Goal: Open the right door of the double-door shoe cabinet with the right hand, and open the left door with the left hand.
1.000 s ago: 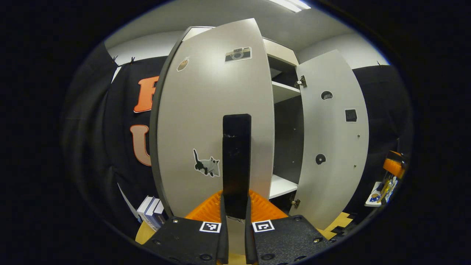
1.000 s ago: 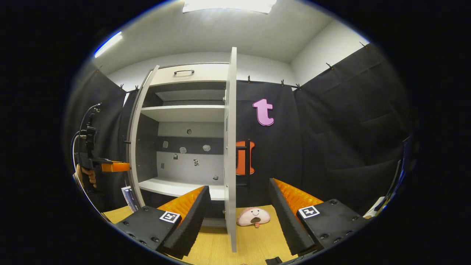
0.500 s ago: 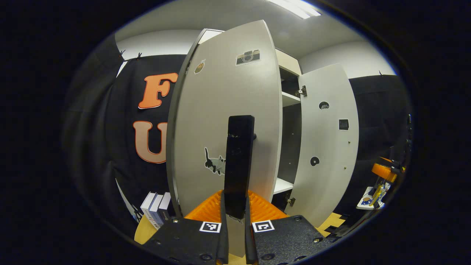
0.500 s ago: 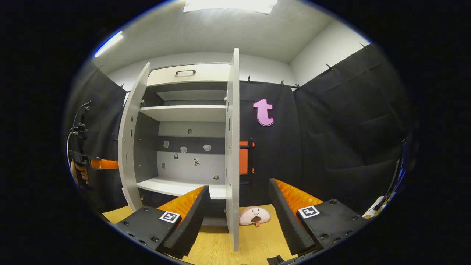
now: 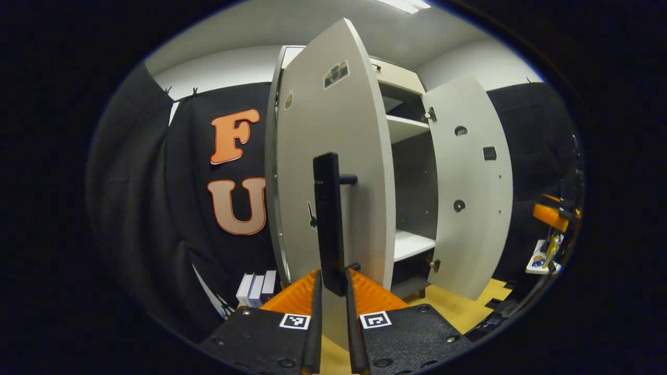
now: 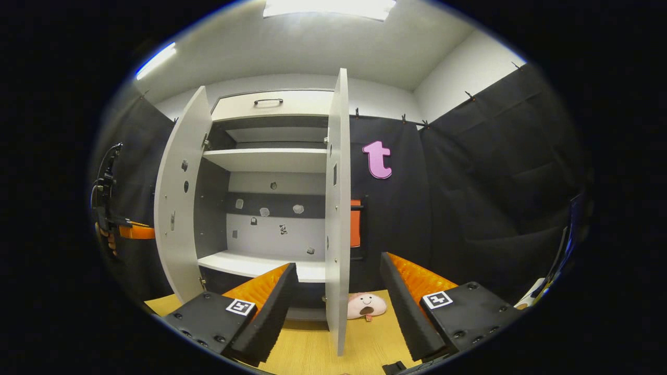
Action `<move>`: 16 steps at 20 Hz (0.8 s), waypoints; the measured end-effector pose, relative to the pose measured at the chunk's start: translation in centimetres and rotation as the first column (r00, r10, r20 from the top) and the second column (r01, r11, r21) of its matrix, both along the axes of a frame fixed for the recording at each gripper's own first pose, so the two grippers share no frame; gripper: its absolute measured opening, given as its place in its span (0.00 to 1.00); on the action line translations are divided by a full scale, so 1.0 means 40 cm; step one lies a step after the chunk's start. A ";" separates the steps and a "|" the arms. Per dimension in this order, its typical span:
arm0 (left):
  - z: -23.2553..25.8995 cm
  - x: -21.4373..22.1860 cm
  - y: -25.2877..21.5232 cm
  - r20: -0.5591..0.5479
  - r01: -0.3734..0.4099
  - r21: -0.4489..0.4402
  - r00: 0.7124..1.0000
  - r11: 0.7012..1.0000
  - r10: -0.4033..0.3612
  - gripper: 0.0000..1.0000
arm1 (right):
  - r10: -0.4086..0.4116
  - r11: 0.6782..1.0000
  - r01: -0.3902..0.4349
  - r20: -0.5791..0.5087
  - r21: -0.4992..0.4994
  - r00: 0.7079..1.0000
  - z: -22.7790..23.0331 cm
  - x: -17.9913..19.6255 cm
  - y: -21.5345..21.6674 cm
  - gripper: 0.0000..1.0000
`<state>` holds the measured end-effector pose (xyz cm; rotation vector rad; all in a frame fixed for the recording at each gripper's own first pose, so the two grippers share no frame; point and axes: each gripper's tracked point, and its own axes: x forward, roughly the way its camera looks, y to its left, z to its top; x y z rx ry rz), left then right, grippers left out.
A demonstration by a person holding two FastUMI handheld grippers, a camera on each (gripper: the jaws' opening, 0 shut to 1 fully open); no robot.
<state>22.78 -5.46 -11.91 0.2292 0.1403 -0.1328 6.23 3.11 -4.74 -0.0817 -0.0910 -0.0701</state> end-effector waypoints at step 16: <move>0.021 -0.004 0.110 0.055 -0.176 -0.053 0.982 0.983 0.179 0.01 | 0.077 0.997 -0.077 -0.020 0.002 0.997 -0.017 0.032 0.100 1.00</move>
